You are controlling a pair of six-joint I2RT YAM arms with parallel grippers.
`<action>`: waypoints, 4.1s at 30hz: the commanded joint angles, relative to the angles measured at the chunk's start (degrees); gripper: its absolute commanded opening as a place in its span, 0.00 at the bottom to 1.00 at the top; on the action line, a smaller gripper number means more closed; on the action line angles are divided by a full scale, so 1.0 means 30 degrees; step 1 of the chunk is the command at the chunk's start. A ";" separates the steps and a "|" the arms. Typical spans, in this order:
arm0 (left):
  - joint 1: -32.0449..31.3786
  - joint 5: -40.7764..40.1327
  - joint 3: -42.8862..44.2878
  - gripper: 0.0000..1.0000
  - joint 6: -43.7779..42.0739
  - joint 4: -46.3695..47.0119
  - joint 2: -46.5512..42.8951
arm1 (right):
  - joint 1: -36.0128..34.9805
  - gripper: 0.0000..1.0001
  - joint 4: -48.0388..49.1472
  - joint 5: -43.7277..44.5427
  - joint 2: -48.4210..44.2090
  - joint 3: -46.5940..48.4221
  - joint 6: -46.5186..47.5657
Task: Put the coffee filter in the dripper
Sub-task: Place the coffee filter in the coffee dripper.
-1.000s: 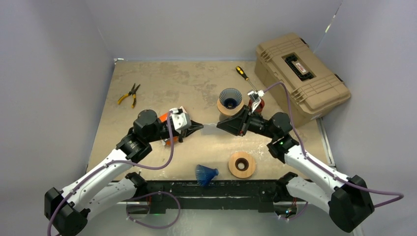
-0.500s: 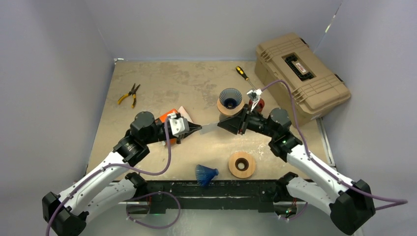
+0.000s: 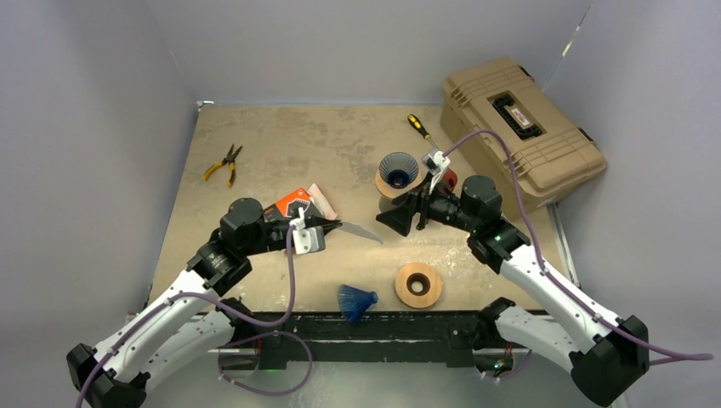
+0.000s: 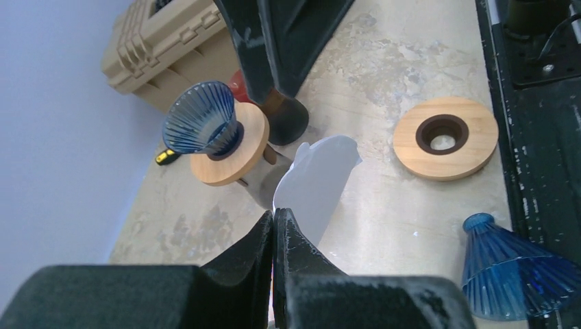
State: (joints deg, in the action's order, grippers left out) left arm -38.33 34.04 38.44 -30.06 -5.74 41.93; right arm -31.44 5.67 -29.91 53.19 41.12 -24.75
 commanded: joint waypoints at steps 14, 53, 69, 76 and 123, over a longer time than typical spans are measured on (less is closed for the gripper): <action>-0.0063 0.0215 0.0341 0.00 -0.2065 0.0065 -0.0032 | 0.0018 0.91 -0.1800 -0.1210 0.0060 -0.0182 0.2806; -0.0057 0.1720 0.0408 0.00 -0.1020 0.0710 0.0700 | -0.2429 0.63 -0.0828 0.2613 0.2605 0.1864 0.2470; -0.0074 -0.0683 0.0432 0.00 -0.1128 -0.0067 0.0832 | -0.2631 0.62 -0.1133 0.3624 0.1033 0.1830 0.2833; -0.0057 -0.0501 0.0160 0.00 -0.1378 -0.0098 0.0270 | -0.2623 0.79 -0.1860 0.4139 -0.0487 0.0823 0.3009; -0.0065 0.0781 0.0225 0.00 -0.0258 0.0827 0.0173 | -0.2746 0.90 -0.1628 0.3291 0.0542 -0.0181 0.3856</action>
State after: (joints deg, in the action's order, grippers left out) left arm -38.35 34.96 38.44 -32.08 -5.23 43.09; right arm -39.33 -0.91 -19.20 54.68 40.73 -13.85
